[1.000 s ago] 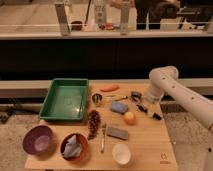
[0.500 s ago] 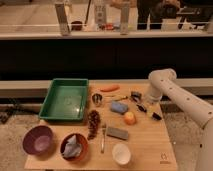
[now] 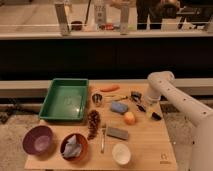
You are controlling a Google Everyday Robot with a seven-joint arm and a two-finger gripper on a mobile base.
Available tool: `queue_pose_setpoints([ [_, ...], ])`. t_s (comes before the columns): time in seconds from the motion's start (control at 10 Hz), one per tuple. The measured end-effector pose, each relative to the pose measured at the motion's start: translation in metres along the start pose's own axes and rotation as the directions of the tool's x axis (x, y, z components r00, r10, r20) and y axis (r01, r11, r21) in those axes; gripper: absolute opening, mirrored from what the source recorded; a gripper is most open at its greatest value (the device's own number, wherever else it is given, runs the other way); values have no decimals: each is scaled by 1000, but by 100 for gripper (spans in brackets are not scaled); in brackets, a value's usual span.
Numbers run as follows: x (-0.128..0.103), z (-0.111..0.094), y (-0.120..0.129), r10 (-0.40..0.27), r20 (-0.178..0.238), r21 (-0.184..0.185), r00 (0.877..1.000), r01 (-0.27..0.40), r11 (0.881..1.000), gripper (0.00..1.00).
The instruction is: Place brush in tray
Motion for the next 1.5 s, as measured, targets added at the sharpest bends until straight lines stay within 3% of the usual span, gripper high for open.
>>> queue_pose_setpoints([
  [0.9, 1, 25, -6, 9, -6, -38, 1000, -10, 999, 80],
  [1.2, -3, 25, -8, 4, -11, -45, 1000, -4, 999, 79],
  [1.4, -4, 25, -10, 4, -13, -50, 1000, -4, 999, 65],
  [1.5, -4, 27, -10, 2, -12, -54, 1000, -3, 999, 63],
])
